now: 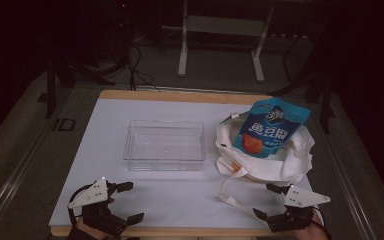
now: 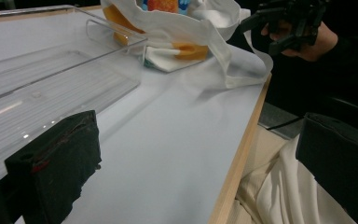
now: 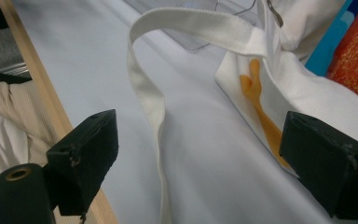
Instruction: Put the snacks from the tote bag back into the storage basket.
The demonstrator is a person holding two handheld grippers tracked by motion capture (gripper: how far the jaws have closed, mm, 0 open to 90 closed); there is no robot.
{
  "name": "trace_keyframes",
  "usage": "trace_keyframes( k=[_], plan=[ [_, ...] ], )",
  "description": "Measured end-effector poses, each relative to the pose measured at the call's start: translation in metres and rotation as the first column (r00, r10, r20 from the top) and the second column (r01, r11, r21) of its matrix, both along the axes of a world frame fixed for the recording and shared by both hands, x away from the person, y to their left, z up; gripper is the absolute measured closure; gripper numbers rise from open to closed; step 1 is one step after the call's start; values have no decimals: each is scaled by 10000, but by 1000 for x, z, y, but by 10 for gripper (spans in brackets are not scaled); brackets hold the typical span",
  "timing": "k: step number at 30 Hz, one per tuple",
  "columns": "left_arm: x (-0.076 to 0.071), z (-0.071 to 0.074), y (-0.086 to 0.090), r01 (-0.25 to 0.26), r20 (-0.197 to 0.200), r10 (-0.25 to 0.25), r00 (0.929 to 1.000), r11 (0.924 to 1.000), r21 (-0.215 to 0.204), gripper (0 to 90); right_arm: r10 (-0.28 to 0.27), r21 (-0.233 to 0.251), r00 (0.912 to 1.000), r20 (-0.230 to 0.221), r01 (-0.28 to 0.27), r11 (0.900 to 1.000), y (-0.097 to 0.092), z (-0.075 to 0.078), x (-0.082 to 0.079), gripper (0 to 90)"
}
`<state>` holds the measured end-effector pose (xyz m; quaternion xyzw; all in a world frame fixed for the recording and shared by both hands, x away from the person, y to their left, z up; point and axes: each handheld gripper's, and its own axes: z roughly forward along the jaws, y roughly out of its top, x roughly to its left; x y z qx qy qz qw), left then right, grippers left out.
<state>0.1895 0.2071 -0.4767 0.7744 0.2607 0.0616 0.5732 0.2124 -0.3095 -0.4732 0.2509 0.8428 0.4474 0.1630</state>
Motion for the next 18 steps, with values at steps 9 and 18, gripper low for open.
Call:
trace_keyframes(
  k=[9,18],
  plan=[
    [2,3,-13,323,-13,-322,9995,9990,322,1,460,727,9989,-8,-458,9963,-4,12,-1,118],
    [8,10,-27,931,-118,-927,9956,9950,375,1,767,1156,9970,139,-777,9902,-11,21,-3,111]
  ],
)
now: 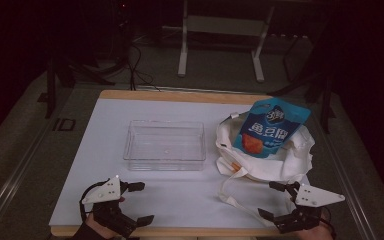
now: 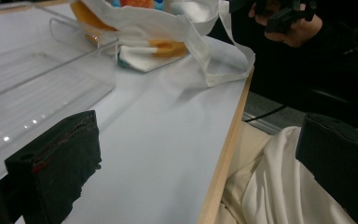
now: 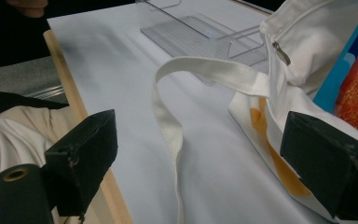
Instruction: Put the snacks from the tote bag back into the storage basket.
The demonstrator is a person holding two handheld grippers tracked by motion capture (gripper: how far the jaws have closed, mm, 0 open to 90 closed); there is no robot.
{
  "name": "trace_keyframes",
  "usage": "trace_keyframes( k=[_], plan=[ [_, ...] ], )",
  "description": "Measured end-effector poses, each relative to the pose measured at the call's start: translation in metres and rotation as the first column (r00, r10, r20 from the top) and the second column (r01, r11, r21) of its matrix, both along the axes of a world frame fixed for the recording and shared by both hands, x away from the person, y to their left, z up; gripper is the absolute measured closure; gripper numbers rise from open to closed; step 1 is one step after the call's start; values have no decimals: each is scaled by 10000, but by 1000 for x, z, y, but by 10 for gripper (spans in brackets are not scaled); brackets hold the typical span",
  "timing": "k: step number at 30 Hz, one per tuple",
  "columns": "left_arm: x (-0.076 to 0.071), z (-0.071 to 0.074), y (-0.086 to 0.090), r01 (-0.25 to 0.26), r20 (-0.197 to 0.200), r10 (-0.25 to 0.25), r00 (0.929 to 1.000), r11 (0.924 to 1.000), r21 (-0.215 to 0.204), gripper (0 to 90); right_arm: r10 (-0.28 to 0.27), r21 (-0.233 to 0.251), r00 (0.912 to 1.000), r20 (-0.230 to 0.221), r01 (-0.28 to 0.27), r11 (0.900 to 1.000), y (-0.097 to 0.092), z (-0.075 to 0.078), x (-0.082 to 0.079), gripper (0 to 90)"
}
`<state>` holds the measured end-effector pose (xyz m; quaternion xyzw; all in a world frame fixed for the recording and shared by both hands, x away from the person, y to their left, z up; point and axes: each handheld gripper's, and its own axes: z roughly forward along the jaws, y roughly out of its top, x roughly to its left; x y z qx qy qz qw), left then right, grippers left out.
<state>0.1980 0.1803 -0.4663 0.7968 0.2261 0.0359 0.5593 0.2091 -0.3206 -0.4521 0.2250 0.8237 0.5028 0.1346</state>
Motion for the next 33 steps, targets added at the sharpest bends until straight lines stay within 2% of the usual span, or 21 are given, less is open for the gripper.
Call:
trace_keyframes(
  k=[9,18,28,33],
  plan=[
    [9,12,-20,402,346,-411,9986,9988,270,1,-23,72,9992,402,20,10000,-9,12,-1,128],
    [27,26,-32,651,557,-642,9964,9978,-143,1,31,146,9966,819,-43,9999,-14,28,6,136],
    [44,50,-42,918,836,-900,9924,9956,-179,1,-118,78,9883,1519,108,9999,-19,50,15,136],
    [52,62,-50,994,1079,-984,9893,9950,-36,2,-168,186,9869,1605,140,9997,-21,55,20,136]
  ],
)
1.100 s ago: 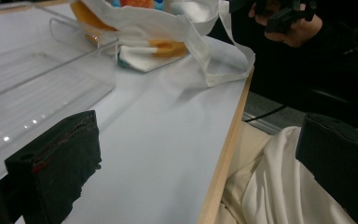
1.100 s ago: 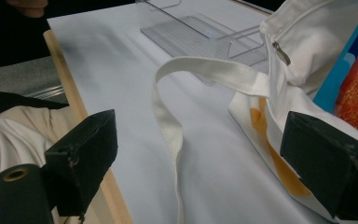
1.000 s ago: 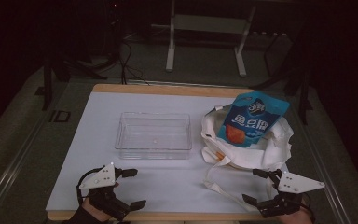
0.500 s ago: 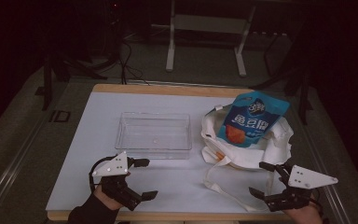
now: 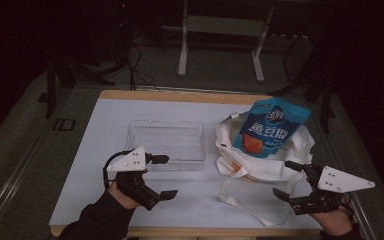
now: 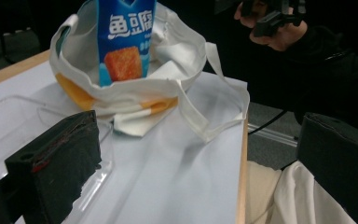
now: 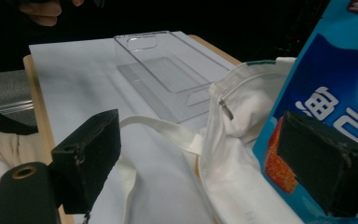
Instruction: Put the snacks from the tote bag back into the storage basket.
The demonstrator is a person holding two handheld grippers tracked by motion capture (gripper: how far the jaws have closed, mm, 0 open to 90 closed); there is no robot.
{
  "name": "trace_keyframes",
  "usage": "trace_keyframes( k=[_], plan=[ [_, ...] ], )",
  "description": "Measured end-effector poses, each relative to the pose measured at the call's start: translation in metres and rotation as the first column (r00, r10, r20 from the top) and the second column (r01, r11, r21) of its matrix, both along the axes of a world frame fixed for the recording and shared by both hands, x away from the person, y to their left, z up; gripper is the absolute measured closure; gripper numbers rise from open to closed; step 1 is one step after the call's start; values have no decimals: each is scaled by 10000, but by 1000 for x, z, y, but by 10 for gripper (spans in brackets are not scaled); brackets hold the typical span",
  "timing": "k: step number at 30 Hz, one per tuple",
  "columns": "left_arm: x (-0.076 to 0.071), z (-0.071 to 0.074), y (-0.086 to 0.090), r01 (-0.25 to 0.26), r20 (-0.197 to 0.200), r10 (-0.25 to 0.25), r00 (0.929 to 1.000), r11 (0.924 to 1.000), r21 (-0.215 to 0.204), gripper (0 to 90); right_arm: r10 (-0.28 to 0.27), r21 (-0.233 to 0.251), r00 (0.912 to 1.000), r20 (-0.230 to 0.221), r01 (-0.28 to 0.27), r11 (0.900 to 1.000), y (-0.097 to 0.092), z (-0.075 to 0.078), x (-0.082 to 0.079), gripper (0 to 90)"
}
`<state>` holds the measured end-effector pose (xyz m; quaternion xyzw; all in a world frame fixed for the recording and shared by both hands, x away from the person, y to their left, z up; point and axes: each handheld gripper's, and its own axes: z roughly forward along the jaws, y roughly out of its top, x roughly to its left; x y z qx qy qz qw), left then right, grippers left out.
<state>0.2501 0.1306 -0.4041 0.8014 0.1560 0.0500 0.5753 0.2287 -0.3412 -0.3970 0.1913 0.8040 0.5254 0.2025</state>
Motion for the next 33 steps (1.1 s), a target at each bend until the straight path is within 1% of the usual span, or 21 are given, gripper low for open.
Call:
trace_keyframes(
  k=[5,7,9,10,12,15,16,19,20,22,23,24,25,26,28,30,32,33],
  plan=[
    [9,9,-12,229,186,-232,9996,9996,157,1,-46,84,9998,216,44,10000,-1,4,4,149],
    [14,10,-16,288,208,-290,9994,9995,116,1,4,172,9996,291,-9,9999,-2,7,6,168],
    [18,12,-21,338,222,-340,9992,9994,77,1,14,264,9994,353,-23,9996,-3,9,9,168],
    [18,12,-21,338,222,-340,9992,9994,77,2,14,264,9994,353,-23,9996,-3,9,9,168],
    [25,14,-30,476,233,-478,9986,9988,87,2,-39,308,9991,432,26,9995,-5,13,14,168],
    [31,16,-41,637,280,-641,9976,9978,161,2,-94,347,9993,367,81,9994,-8,16,20,168],
    [32,17,-45,664,385,-671,9970,9976,175,1,-161,324,9991,389,148,9994,-9,16,21,168],
    [36,20,-53,808,503,-814,9954,9966,142,2,-267,296,9990,352,257,9992,-12,16,25,168],
    [39,21,-57,853,446,-855,9953,9963,73,2,-273,295,9990,356,263,9992,-13,16,27,168],
    [41,22,-60,833,488,-837,9953,9965,107,2,-291,295,9991,316,281,9992,-14,17,28,168],
    [45,22,-66,928,464,-934,9945,9956,144,2,-330,299,9990,312,321,9990,-15,17,30,168],
    [47,23,-68,930,517,-938,9942,9955,179,2,-440,253,9984,355,431,9988,-18,18,33,168],
    [49,23,-72,1068,464,-1073,9931,9942,122,2,-530,252,9978,387,520,9983,-19,18,34,172],
    [52,23,-74,1199,476,-1201,9916,9928,77,31,-603,231,9973,430,593,9980,-21,18,35,188],
    [56,23,-81,1215,588,-1219,9908,9925,112,46,-637,209,9973,374,630,9978,-23,19,38,187],
    [61,23,-88,1288,532,-1289,9902,9917,51,46,-699,177,9969,363,693,9974,-25,19,41,187],
    [65,23,-95,1293,616,-1300,9896,9915,151,46,-769,176,9965,332,763,9969,-28,19,44,188],
    [68,23,-98,1275,639,-1280,9897,9918,115,45,-814,173,9962,295,809,9966,-30,18,45,187]
  ],
)
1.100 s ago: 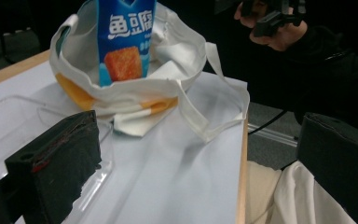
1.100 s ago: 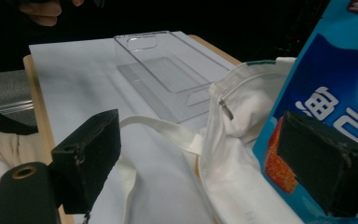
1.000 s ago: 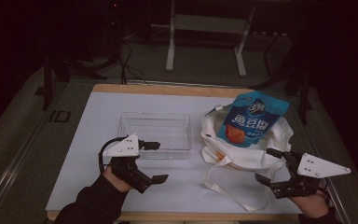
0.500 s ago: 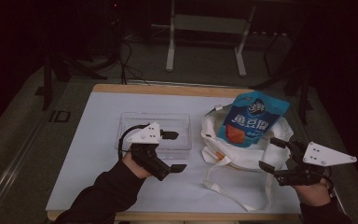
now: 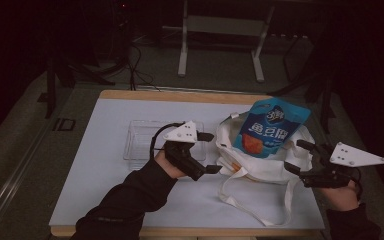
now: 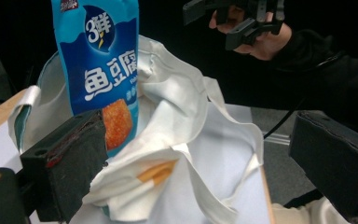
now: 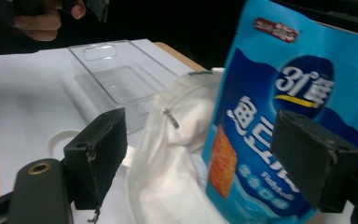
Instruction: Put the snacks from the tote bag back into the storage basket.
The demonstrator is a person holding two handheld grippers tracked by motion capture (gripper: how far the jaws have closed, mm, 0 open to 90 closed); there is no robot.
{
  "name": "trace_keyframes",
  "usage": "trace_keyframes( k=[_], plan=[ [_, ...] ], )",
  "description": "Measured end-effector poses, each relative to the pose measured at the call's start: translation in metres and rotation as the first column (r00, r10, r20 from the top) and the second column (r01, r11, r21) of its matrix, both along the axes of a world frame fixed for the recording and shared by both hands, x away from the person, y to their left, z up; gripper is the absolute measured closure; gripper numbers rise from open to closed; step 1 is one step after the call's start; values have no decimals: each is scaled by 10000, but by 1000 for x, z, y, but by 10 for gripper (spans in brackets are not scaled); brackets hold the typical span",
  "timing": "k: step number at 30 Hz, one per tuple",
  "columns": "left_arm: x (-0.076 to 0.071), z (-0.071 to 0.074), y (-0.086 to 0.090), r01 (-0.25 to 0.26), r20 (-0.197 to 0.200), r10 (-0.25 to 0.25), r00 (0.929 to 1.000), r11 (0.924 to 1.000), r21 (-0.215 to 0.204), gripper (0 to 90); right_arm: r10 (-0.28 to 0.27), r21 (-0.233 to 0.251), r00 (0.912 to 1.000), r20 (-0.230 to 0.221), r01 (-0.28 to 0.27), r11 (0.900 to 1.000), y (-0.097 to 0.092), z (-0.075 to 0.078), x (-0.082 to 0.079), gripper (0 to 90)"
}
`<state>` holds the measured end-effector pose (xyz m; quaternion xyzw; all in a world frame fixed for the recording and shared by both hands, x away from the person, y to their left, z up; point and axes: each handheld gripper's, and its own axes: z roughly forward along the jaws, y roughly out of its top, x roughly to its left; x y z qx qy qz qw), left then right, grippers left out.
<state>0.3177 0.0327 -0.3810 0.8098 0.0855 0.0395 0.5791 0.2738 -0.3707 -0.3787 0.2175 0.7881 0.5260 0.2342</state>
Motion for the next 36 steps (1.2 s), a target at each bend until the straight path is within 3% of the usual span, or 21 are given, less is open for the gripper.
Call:
trace_keyframes(
  k=[4,6,18,23,29,31,33,36],
  plan=[
    [14,0,-12,-52,-72,52,10000,10000,44,40,-162,-24,9998,-78,162,9999,-6,-1,5,188],
    [20,0,-18,-328,52,327,9995,9992,211,23,-238,-3,9996,-148,238,9997,-10,-1,7,187],
    [54,-3,-45,-269,-148,275,9995,9989,378,23,-802,-39,9958,-439,802,9968,-24,-10,24,158],
    [66,-11,-55,-472,-62,476,9988,9975,533,26,-1116,-252,9925,-494,1105,9936,-30,-19,34,164],
    [81,-21,-63,-665,-343,682,9971,9966,477,27,-1343,-297,9870,-888,1321,9908,-36,-28,48,165],
    [85,-24,-68,-646,-430,666,9969,9969,456,50,-1364,-200,9855,-1008,1350,9906,-38,-30,52,169],
    [86,-27,-73,-785,-243,803,9965,9944,703,61,-1453,-205,9838,-1048,1439,9894,-40,-32,57,206],
    [92,-31,-81,-1084,-303,1113,9933,9906,834,157,-1416,-133,9818,-1263,1411,9899,-42,-34,67,217]
  ],
)
